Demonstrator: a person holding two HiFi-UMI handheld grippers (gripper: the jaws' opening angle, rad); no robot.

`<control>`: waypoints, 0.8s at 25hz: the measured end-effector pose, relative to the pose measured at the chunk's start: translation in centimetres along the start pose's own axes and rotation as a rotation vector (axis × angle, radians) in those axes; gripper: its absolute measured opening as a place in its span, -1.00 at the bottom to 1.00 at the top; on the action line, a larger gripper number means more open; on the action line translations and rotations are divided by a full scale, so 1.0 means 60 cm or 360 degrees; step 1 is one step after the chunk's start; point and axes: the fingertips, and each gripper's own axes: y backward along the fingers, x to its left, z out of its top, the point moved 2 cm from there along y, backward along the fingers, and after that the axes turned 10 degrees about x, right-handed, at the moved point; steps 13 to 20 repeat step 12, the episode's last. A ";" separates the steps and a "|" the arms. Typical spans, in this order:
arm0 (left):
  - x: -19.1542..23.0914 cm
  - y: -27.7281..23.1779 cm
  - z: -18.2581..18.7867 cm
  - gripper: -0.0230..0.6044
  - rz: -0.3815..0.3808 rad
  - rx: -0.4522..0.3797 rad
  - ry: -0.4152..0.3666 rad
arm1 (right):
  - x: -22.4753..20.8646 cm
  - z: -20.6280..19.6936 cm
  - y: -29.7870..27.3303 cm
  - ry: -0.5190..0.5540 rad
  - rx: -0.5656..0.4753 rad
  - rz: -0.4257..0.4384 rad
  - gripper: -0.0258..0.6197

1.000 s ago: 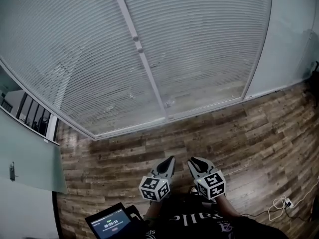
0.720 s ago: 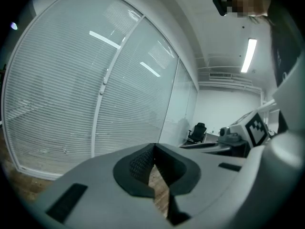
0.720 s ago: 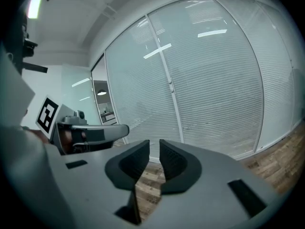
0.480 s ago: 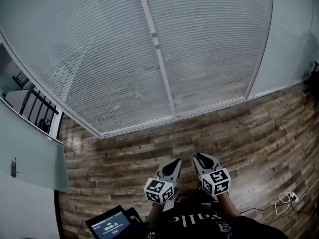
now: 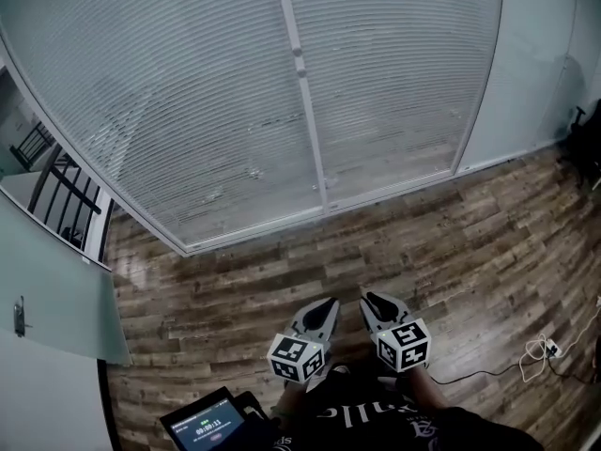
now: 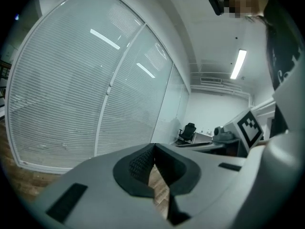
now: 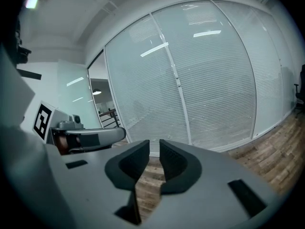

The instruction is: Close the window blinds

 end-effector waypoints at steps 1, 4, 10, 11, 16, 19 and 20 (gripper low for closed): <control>-0.001 0.005 0.001 -0.91 -0.0008 -0.0011 -0.0005 | 0.006 0.001 0.003 0.0006 -0.0007 -0.0004 -0.71; -0.005 0.018 0.004 -0.91 -0.0024 -0.0030 -0.0015 | 0.023 0.001 0.017 0.0017 -0.0022 -0.0019 -0.71; -0.010 0.035 -0.003 -0.91 -0.0046 -0.0034 -0.0023 | 0.038 -0.008 0.030 0.0027 -0.0028 -0.0055 -0.71; -0.011 0.037 -0.005 -0.91 -0.0047 -0.0035 -0.0024 | 0.040 -0.009 0.032 0.0031 -0.0035 -0.0059 -0.71; -0.011 0.040 -0.007 -0.91 -0.0047 -0.0036 -0.0026 | 0.042 -0.009 0.034 0.0036 -0.0043 -0.0063 -0.71; -0.011 0.040 -0.007 -0.91 -0.0047 -0.0036 -0.0026 | 0.042 -0.009 0.034 0.0036 -0.0043 -0.0063 -0.71; -0.011 0.040 -0.007 -0.91 -0.0047 -0.0036 -0.0026 | 0.042 -0.009 0.034 0.0036 -0.0043 -0.0063 -0.71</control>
